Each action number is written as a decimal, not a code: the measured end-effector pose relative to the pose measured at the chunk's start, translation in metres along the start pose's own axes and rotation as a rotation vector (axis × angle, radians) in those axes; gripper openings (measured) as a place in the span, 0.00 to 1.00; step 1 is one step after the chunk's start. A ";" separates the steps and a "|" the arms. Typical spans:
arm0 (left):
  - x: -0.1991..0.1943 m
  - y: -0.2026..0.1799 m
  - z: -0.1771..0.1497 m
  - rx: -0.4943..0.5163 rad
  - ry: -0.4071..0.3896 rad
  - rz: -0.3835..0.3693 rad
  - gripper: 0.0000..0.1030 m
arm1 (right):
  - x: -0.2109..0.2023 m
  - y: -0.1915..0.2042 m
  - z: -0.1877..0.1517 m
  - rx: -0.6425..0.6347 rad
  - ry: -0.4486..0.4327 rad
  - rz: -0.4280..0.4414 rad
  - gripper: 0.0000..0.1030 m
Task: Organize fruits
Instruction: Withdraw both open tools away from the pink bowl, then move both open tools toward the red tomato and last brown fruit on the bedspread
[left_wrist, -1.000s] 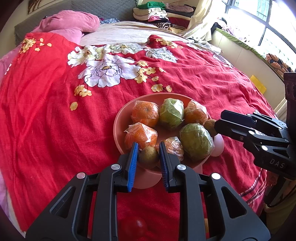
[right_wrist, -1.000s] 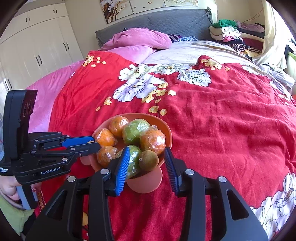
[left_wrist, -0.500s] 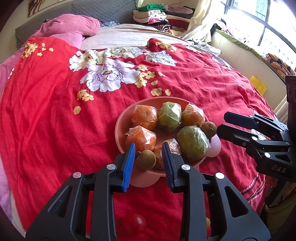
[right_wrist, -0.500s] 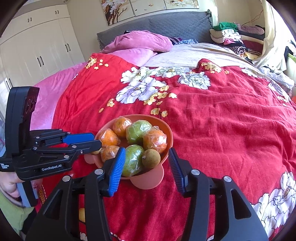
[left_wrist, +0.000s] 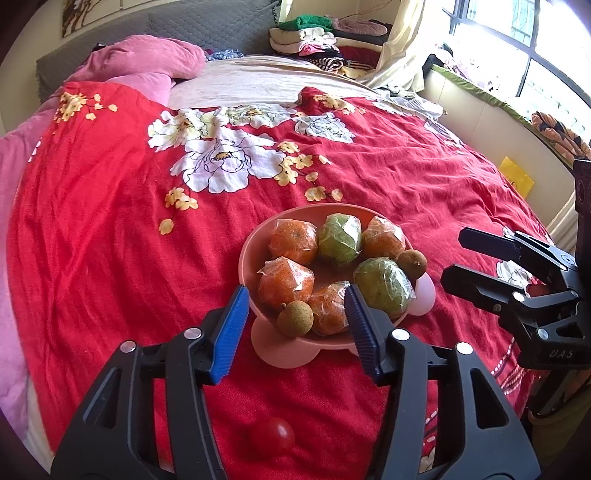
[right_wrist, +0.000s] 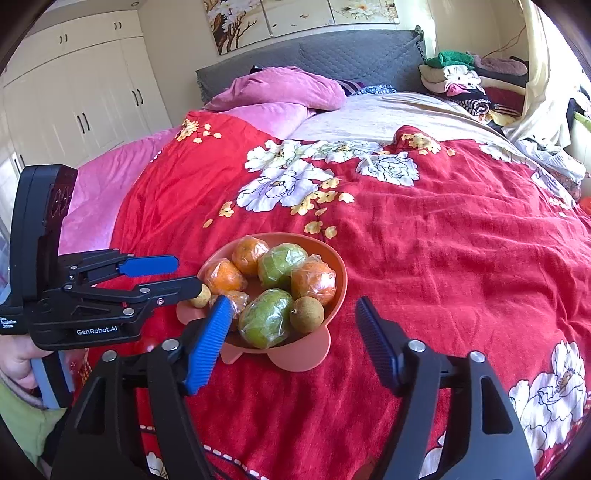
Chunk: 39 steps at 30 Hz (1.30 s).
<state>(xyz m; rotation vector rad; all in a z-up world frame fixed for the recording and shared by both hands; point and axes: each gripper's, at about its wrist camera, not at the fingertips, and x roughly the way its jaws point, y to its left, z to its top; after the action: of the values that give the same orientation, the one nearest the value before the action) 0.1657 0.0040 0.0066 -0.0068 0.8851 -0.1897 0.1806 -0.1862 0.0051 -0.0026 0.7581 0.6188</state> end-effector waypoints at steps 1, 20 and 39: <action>-0.001 0.000 0.000 0.000 -0.002 0.003 0.49 | -0.001 0.001 0.000 -0.001 -0.002 0.000 0.70; -0.025 0.003 0.000 -0.030 -0.049 0.022 0.81 | -0.020 0.015 -0.001 -0.025 -0.035 -0.005 0.81; -0.046 0.016 -0.008 -0.065 -0.073 0.056 0.90 | -0.038 0.035 -0.013 -0.075 -0.041 0.003 0.90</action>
<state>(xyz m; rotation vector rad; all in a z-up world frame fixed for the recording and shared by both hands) 0.1336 0.0277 0.0359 -0.0494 0.8172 -0.1080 0.1334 -0.1801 0.0275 -0.0569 0.6949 0.6482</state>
